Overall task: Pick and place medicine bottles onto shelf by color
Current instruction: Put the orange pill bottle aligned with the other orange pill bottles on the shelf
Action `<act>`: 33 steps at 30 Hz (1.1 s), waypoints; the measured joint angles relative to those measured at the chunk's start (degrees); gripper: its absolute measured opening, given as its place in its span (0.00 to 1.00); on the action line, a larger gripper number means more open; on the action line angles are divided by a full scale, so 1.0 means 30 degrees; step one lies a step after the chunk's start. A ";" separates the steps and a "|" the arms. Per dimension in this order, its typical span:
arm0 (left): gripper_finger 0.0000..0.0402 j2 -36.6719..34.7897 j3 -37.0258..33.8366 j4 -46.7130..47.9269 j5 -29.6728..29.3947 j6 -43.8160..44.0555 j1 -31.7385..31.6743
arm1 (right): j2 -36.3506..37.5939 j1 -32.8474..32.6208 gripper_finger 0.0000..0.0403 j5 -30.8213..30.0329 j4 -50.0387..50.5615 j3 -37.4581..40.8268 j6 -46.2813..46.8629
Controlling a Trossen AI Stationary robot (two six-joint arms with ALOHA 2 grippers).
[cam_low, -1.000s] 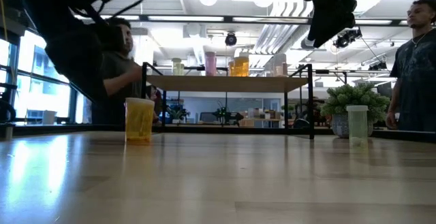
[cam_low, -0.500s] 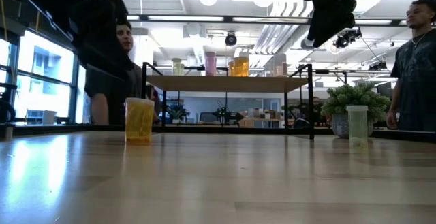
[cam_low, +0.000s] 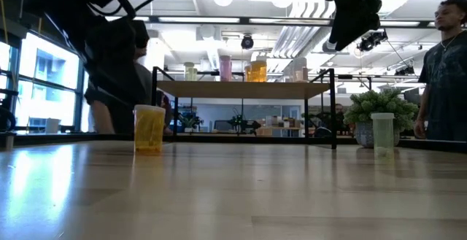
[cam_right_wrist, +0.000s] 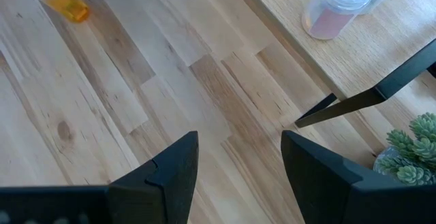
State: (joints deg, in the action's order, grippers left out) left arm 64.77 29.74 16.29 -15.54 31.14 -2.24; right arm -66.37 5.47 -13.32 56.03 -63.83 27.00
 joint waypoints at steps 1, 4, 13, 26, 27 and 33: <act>0.70 0.0156 0.0000 -0.0130 0.0132 -0.0047 0.0000 | 0.0000 -0.0006 0.50 -0.0007 0.0000 0.0000 -0.0007; 0.70 0.0468 0.0000 -0.0334 0.0151 -0.0088 0.0000 | 0.0000 -0.0006 0.50 -0.0002 0.0000 0.0000 0.0000; 0.70 0.1531 0.0057 -0.0580 0.0129 0.0071 0.0000 | 0.0000 -0.0006 0.50 -0.0007 0.0000 0.0000 -0.0007; 0.70 0.1922 0.0044 -0.0716 0.0449 0.0071 0.0000 | 0.0000 0.0000 0.50 -0.0007 -0.0015 0.0000 -0.0001; 0.70 0.1712 0.0013 -0.0728 0.0489 0.0011 0.0000 | 0.0000 -0.0005 0.50 -0.0007 -0.0022 0.0000 -0.0007; 0.70 0.0510 -0.0080 -0.0285 0.0623 -0.0161 0.0000 | 0.0000 -0.0006 0.50 -0.0007 -0.0033 0.0000 -0.0007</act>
State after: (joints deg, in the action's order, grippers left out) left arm 66.30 29.50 15.43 -13.68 30.65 -2.24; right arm -66.37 5.45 -13.34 55.93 -63.83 26.98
